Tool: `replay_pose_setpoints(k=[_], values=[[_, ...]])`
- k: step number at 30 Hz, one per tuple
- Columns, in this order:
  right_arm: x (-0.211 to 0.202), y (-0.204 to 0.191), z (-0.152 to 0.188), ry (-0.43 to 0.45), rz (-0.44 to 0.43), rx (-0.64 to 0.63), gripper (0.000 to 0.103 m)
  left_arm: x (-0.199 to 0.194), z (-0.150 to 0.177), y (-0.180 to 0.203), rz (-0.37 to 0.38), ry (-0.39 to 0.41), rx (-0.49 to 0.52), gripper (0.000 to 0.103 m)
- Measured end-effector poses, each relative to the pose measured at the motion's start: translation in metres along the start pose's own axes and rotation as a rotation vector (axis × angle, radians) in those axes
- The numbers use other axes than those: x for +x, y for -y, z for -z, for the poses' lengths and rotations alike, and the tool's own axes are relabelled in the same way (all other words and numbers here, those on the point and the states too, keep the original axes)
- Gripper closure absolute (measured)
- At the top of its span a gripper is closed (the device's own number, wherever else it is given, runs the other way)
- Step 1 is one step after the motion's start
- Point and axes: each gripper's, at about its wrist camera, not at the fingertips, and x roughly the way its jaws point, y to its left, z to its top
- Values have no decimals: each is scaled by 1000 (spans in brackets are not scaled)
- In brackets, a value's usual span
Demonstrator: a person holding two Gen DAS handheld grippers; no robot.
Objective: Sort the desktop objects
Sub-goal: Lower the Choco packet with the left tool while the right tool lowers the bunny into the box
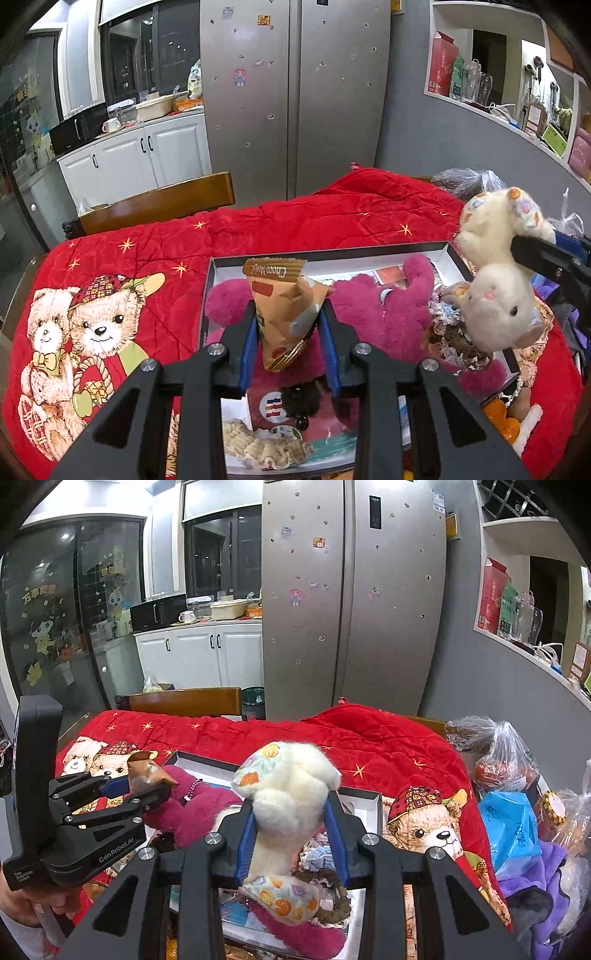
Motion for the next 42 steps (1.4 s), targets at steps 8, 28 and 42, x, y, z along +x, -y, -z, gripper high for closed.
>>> replay_pose_setpoints(k=[8,28,42], values=[[-6,9,-3,16,7,23,68,-3,-1,-3,-4,6,-3,72],[5,17,-1,-2,8,24,68,4,-1,-7,-17,-22,-12,70],[-1,20,-4,15,-19,52,32,-4,-3,-3,-75,13,34,17]])
